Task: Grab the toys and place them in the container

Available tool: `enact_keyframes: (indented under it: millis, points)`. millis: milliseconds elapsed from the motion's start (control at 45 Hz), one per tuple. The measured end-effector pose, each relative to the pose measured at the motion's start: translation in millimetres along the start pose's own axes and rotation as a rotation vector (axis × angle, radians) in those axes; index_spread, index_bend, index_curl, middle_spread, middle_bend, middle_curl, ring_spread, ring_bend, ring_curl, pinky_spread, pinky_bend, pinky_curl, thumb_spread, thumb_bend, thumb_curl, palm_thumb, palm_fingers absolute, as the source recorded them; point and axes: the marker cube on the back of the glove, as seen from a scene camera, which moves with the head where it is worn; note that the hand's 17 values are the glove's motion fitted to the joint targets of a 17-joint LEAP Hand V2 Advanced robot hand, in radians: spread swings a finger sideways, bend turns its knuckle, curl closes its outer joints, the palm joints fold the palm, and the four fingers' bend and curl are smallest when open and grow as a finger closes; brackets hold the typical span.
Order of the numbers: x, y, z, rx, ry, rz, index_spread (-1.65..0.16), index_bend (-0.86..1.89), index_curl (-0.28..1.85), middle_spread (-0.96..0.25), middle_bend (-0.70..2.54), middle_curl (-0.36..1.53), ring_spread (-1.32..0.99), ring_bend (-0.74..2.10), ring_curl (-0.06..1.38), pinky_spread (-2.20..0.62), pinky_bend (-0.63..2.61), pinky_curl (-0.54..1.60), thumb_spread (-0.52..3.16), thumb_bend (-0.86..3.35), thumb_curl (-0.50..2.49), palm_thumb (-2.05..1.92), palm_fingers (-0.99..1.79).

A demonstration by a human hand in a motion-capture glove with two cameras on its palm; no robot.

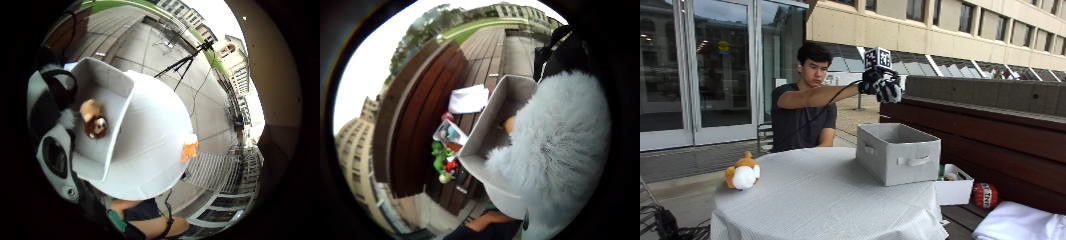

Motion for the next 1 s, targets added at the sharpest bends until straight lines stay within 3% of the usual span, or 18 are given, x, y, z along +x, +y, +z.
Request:
enact_keyframes:
  millis: [222,333,400,422,467,511,689,1000]
  points:
    - [-16,2,22,0.018,0.052,0.019,-0.41,0.13,0.45,-0.47,0.22,0.58,-0.47,0.95,0.45,-0.46,1.0,0.38,0.7,0.09,0.86,0.73,0.96]
    - [-3,-2,45,-0.123,0.029,0.009,-0.41,0.1,0.43,-0.47,0.19,0.59,-0.47,0.96,0.46,-0.46,1.03,0.39,0.73,0.05,0.86,0.7,0.91]
    - [12,-7,55,-0.192,0.026,-0.003,-0.39,-0.01,0.38,-0.36,0.1,0.56,-0.44,0.98,0.46,-0.45,1.14,0.42,0.93,-0.05,0.77,0.49,0.7]
    - [15,-6,55,-0.193,0.031,-0.005,-0.39,0.04,0.39,-0.37,0.14,0.57,-0.44,1.01,0.48,-0.45,1.13,0.42,0.96,-0.03,0.76,0.49,0.76]
    - [16,1,51,-0.18,0.045,-0.005,-0.36,-0.03,0.35,-0.21,0.02,0.53,-0.32,0.82,0.44,-0.35,1.28,0.48,0.97,-0.18,0.66,0.22,0.07]
    - [18,10,44,-0.168,0.056,-0.001,-0.33,0.04,0.37,-0.13,0.06,0.52,-0.24,0.73,0.46,-0.28,1.39,0.53,0.95,-0.19,0.61,0.06,-0.18]
    - [78,23,26,-0.129,0.092,0.016,-0.3,0.04,0.25,0.04,0.13,0.43,-0.08,0.57,0.32,-0.11,1.45,0.46,0.93,-0.1,0.5,-0.09,-0.21]
    - [222,78,6,-0.091,0.164,0.203,-0.28,0.04,0.17,0.08,0.16,0.37,0.02,0.5,0.3,-0.01,1.43,0.42,0.94,-0.07,0.38,-0.07,-0.23]
